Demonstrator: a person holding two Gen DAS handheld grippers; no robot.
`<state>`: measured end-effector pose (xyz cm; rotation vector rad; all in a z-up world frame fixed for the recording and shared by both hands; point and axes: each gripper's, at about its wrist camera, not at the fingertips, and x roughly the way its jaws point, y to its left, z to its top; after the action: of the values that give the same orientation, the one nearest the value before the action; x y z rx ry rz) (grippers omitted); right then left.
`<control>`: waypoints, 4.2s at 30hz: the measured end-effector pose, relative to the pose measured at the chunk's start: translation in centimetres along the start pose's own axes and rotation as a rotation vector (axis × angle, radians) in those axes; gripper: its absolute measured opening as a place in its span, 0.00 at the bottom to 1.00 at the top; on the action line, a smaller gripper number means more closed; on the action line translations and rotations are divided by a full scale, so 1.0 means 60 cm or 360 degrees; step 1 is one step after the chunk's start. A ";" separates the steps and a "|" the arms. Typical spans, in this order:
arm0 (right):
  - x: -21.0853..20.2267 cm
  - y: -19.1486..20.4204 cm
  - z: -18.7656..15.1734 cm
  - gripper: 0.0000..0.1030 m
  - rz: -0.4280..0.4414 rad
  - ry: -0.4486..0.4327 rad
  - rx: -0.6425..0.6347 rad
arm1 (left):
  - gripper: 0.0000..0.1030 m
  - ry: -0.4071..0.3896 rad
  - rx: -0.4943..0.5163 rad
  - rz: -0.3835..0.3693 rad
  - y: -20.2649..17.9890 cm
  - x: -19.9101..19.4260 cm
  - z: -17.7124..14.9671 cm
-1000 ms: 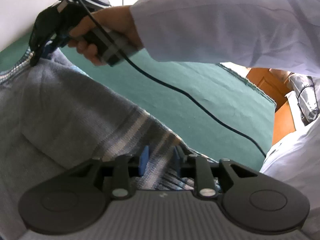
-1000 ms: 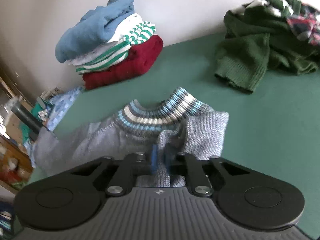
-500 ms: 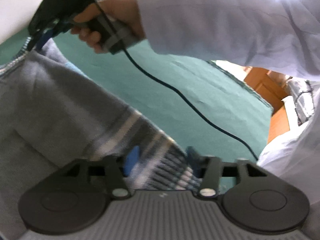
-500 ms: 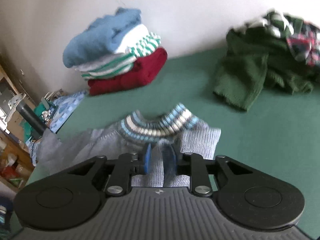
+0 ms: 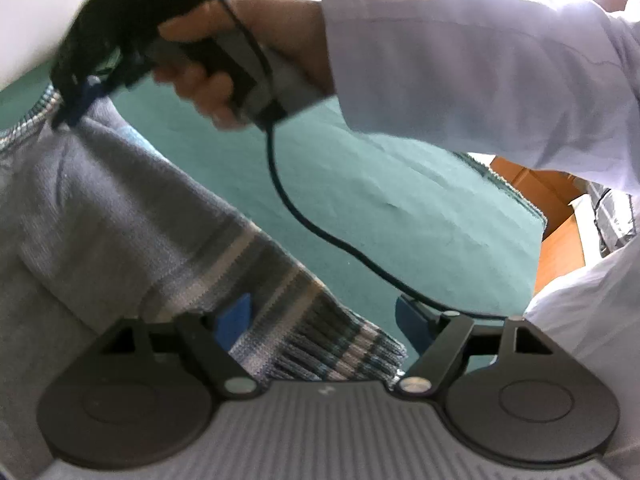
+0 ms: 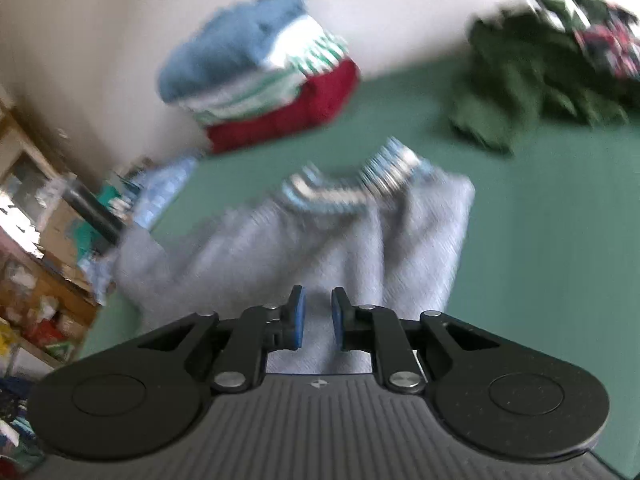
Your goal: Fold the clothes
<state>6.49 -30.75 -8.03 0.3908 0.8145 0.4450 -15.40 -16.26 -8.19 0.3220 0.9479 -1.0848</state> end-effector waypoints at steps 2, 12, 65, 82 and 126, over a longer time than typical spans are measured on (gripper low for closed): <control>0.003 -0.007 -0.012 0.03 -0.0022 0.0044 0.0049 | 0.76 -0.0003 -0.0005 0.0035 -0.004 0.001 0.002; -0.047 0.085 -0.058 0.53 -0.0094 0.0040 -0.0167 | 0.74 -0.0279 -0.0279 0.0459 0.011 -0.099 -0.017; -0.017 0.175 -0.125 0.50 -0.0678 -0.0115 -0.0034 | 0.05 -0.0403 -0.0332 0.0835 0.351 -0.115 -0.034; 0.303 0.470 -0.002 0.65 -0.0220 0.0396 -0.1224 | 0.54 -0.0452 -0.0187 0.0799 0.307 -0.097 -0.065; -0.107 0.119 -0.141 0.43 -0.0386 -0.0407 0.0327 | 0.86 -0.0446 -0.0056 0.0735 0.374 -0.176 -0.073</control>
<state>-5.46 -26.77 -5.89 0.5207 0.6493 0.0817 0.26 3.46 -7.17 0.3295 0.6010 -0.6662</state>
